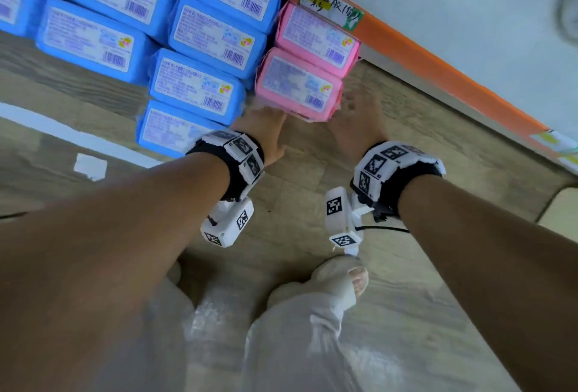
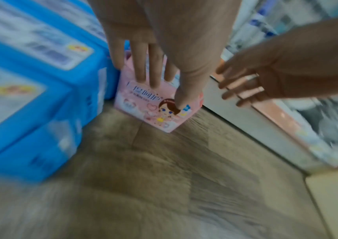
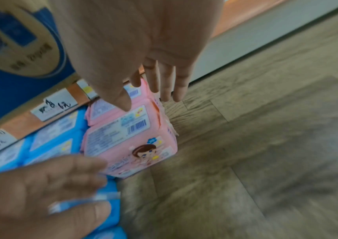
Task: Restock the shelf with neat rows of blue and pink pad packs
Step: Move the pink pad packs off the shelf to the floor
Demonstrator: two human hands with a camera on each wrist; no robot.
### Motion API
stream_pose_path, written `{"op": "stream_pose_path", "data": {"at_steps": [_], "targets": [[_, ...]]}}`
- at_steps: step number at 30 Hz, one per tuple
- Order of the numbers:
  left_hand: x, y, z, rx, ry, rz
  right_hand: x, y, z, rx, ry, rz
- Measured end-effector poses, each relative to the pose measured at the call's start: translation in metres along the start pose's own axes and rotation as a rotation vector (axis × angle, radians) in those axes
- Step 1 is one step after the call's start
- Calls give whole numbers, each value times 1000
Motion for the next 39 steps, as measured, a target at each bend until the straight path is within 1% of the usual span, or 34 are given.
{"op": "stream_pose_path", "data": {"at_steps": [2, 3, 5, 8, 10, 13, 15, 17, 20, 22, 23, 26, 28, 31, 34, 37, 39], "targets": [[-39, 8, 5, -220, -149, 97, -44, -7, 3, 135, 83, -27], [-60, 8, 6, -288, -208, 121, -66, -10, 5, 157, 134, 2], [-104, 3, 5, -358, -282, 154, -112, -15, 9, 161, 227, 76], [-174, -17, -4, -409, -352, 211, -185, -34, 31, 239, 348, 119], [-219, -45, -17, -432, -343, 215, -231, -53, 56, 254, 361, 112], [-282, -107, -41, -462, -302, 217, -293, -89, 103, 289, 364, 80], [-319, -159, -58, -424, -224, 197, -326, -113, 138, 319, 367, 73], [-355, -213, -71, -379, -145, 138, -354, -138, 176, 366, 369, 52], [-403, -295, -84, -339, -55, 64, -386, -186, 244, 364, 253, -22], [-423, -351, -101, -285, 30, 11, -401, -232, 290, 389, 161, -77], [-433, -382, -113, -271, 83, -48, -406, -258, 311, 409, 109, -108], [-461, -472, -158, -225, 243, -263, -425, -342, 370, 440, -55, -261], [-475, -519, -194, -168, 363, -355, -440, -397, 396, 454, -161, -368], [-492, -572, -250, -97, 494, -488, -466, -473, 421, 452, -318, -500], [-506, -609, -310, -57, 602, -628, -486, -538, 430, 350, -464, -667], [-512, -631, -368, -63, 665, -710, -497, -596, 419, 323, -507, -859], [-510, -639, -406, -30, 660, -741, -503, -633, 405, 390, -513, -1034]]}}
Point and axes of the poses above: each hand's wrist, its own x-axis towards the middle knuckle, its own y-axis out of the palm, z = x × y, the point moved 4 cm from there along x, towards the middle knuckle, and after that the axes turned 2 degrees about -x, right-handed, at the moved point
